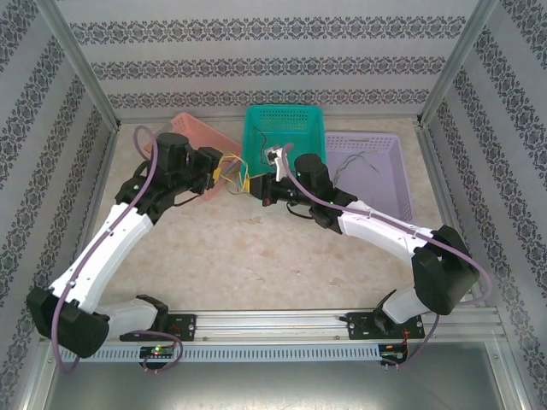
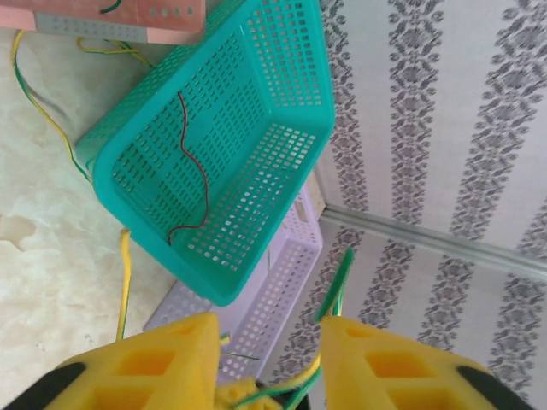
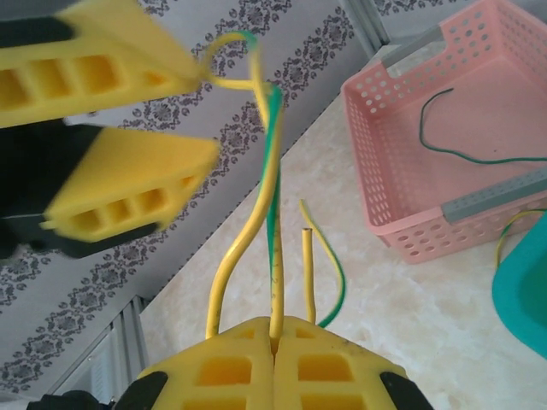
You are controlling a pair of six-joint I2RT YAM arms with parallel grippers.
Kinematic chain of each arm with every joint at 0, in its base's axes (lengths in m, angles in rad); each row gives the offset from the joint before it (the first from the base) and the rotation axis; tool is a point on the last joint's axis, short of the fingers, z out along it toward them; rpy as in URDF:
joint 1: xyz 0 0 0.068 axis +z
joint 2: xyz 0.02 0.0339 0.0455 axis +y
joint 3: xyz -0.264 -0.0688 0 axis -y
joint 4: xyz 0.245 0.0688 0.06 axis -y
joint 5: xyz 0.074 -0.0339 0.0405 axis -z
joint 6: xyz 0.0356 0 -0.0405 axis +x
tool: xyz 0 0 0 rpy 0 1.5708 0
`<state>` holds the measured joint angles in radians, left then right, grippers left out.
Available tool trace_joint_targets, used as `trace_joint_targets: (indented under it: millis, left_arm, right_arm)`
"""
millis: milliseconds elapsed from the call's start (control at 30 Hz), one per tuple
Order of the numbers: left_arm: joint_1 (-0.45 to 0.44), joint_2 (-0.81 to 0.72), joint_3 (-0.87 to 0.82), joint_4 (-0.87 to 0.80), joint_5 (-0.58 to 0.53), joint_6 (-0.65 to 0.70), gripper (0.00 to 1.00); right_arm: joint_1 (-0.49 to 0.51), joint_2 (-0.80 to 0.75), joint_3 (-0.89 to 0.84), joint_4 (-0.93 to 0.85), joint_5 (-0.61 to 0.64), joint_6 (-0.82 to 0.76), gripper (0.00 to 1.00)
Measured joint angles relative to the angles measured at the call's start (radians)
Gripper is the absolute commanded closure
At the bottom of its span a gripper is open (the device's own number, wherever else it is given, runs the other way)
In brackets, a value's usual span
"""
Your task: Untangle the cables
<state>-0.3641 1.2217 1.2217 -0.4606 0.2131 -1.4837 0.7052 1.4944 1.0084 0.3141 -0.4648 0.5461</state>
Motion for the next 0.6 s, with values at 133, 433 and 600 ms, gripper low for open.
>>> trace_joint_targets:
  millis: [133,433,600]
  left_arm:
    - [0.000,0.026,0.000,0.043,0.015,0.014,0.77]
    - [0.000,0.025,-0.014,0.095,0.014,0.058,0.88]
    - [0.006,0.024,-0.016,0.094,0.010,0.097,0.83]
  right_arm:
    - [0.006,0.000,0.000,0.000,-0.016,0.005,1.00]
    - [0.006,0.000,0.000,0.014,-0.075,0.055,1.00]
    - [0.005,0.000,0.000,0.040,-0.121,0.097,1.00]
